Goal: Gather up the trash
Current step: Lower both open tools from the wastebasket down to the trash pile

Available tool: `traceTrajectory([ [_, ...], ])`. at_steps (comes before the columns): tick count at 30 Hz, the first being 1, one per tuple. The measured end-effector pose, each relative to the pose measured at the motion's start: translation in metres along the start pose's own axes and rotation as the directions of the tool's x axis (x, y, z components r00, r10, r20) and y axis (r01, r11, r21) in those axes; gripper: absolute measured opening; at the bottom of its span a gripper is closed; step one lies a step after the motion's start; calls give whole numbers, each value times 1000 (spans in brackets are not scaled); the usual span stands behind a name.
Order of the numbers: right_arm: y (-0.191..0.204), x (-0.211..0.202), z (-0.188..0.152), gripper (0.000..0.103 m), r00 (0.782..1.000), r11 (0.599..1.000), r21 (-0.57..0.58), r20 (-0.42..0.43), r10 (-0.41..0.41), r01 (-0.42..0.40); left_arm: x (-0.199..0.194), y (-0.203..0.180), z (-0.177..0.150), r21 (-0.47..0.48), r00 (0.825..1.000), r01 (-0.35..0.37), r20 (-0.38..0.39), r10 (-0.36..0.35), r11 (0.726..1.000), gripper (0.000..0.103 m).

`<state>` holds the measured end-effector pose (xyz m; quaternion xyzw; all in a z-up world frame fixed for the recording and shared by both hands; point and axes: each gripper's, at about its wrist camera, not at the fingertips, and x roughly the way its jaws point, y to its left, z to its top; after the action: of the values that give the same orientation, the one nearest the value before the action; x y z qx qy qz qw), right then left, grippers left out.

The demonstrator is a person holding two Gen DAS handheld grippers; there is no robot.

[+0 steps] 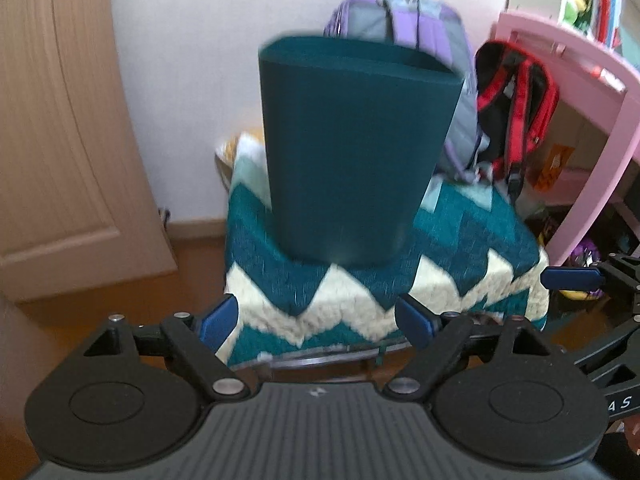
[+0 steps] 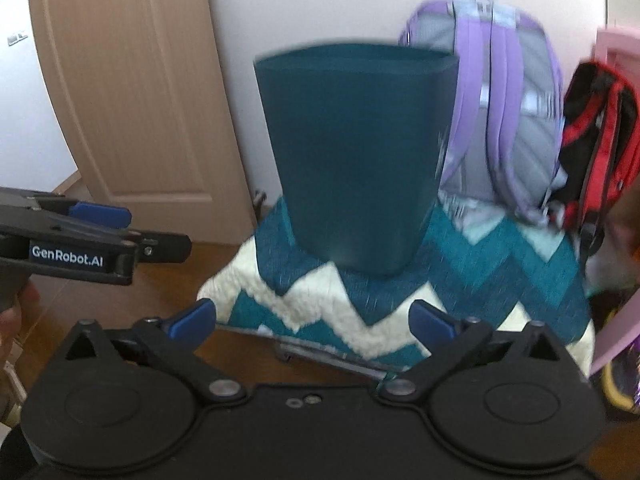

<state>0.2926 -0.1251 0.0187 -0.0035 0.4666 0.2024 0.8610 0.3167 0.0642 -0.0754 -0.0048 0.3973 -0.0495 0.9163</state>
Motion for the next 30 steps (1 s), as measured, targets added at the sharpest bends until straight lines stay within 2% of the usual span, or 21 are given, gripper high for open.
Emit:
traceTrajectory([
  [8, -19, 62, -40, 103, 994, 998, 58, -110, -14, 21, 69, 11, -43, -50, 990, 1, -144, -9, 999, 87],
  [11, -26, 89, -57, 103, 988, 997, 66, -153, -22, 33, 99, 17, -59, -68, 979, 11, -201, -24, 998, 100],
  [14, -32, 117, -76, 103, 978, 997, 69, -205, -30, 45, 129, 25, -77, -96, 968, 7, -249, -31, 995, 102],
  [19, -42, 168, -105, 103, 957, 996, 74, -288, -29, 52, 185, 36, -105, -105, 938, -32, -347, -7, 994, 102],
  [24, -47, 218, -137, 103, 933, 999, 15, -357, -44, 53, 244, 51, -132, -141, 897, -54, -441, -14, 988, 102],
  [27, -47, 248, -155, 103, 913, 999, -26, -405, -43, 36, 277, 56, -147, -160, 874, -65, -486, -22, 985, 102],
  [30, -47, 275, -173, 103, 892, 999, -30, -451, -30, 19, 306, 56, -160, -138, 855, -73, -518, -9, 988, 102],
])
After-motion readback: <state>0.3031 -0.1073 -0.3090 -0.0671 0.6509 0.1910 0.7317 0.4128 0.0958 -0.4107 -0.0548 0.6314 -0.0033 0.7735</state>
